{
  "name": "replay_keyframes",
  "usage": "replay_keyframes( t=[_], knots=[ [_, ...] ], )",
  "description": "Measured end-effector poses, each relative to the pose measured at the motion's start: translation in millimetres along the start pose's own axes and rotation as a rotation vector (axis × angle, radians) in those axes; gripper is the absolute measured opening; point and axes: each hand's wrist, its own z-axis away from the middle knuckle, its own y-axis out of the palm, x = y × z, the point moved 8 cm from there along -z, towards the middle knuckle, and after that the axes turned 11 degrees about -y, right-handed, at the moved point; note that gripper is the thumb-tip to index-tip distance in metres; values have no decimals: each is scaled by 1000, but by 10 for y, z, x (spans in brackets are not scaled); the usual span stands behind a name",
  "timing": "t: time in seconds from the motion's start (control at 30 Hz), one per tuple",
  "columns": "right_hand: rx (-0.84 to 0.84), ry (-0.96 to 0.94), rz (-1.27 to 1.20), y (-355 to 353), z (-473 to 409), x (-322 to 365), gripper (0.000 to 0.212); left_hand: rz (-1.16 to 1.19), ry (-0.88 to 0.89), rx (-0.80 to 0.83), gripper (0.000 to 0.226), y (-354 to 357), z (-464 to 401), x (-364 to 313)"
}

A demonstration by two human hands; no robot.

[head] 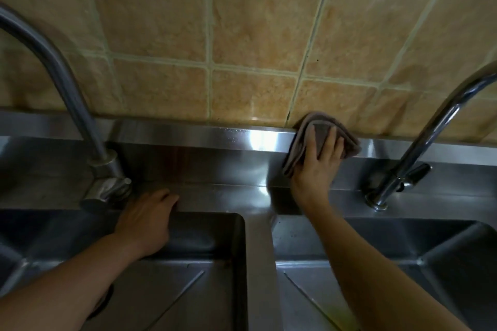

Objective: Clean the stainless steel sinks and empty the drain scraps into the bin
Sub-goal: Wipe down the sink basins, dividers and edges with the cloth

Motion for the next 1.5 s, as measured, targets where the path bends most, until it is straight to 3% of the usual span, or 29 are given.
replay_keyframes(
  t=[0.27,0.4,0.47,0.57,0.63,0.67,0.73,0.87,1.07,1.2,1.33,1.5],
  knots=[
    [83,-504,223,752,82,1548,66,64,43,-34,72,41,110,155],
    [158,-686,281,804,94,1641,66,44,30,-24,76,34,162,239],
    [133,-686,311,651,101,1263,71,66,28,-32,74,16,207,257],
    [53,-435,324,372,77,550,85,108,39,-49,70,-12,276,313],
    [46,-331,333,359,88,446,91,130,55,-50,72,-14,300,370],
    [32,-333,326,387,84,545,84,142,61,-40,75,1,304,408],
    [40,-392,301,515,71,898,70,161,83,-17,78,37,291,467],
    [81,-634,332,878,90,1793,65,168,140,22,82,104,246,570],
    [100,-961,396,1214,135,2683,74,171,200,57,83,146,264,590],
    [165,-1151,517,1199,195,2420,79,210,178,41,84,97,326,628],
    [189,-1148,650,987,329,1794,84,257,159,-21,81,29,423,712],
    [236,-1235,643,1225,342,2295,67,230,186,-48,77,-12,504,754]
  ],
)
